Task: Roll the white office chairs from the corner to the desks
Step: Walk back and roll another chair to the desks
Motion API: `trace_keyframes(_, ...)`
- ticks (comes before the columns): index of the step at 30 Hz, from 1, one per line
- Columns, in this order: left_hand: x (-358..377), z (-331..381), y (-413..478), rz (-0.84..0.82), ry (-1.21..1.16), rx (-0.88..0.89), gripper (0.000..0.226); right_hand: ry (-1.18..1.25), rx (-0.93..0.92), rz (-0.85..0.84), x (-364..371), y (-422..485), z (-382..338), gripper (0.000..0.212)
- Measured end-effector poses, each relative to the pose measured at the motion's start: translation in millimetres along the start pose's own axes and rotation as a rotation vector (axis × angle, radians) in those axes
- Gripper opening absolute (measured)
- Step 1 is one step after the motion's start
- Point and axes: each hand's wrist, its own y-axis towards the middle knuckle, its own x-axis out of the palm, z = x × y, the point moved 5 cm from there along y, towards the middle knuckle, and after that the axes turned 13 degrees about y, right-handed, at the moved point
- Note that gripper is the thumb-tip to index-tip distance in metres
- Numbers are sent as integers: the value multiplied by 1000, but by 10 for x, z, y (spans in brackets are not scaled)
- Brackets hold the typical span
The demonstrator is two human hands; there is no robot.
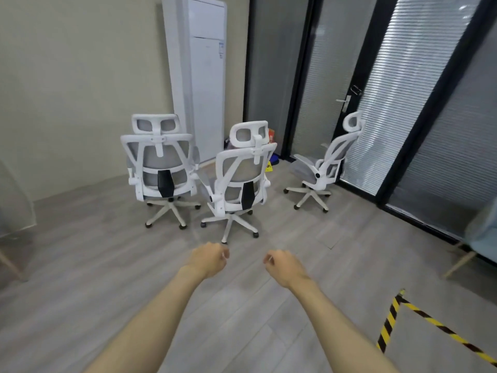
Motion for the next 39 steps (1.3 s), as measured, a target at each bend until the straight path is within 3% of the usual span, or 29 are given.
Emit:
trace_keyframes(9,-318,-207,1767,-2,-17,21,30,41,41,26,-345,1662,-2,22)
trace_keyframes(20,-853,-206,4229,80,22,38,24,169,50,51,-1416,4052,413,23)
trace_keyframes(27,-1424,-273,5624,140,31,-11,24,183,-37,75,-2035,5507,528,22)
trace_keyframes(39,-1987,-783,7391,326,48,-114,31,135,-203,40,-2470,7568,207,22)
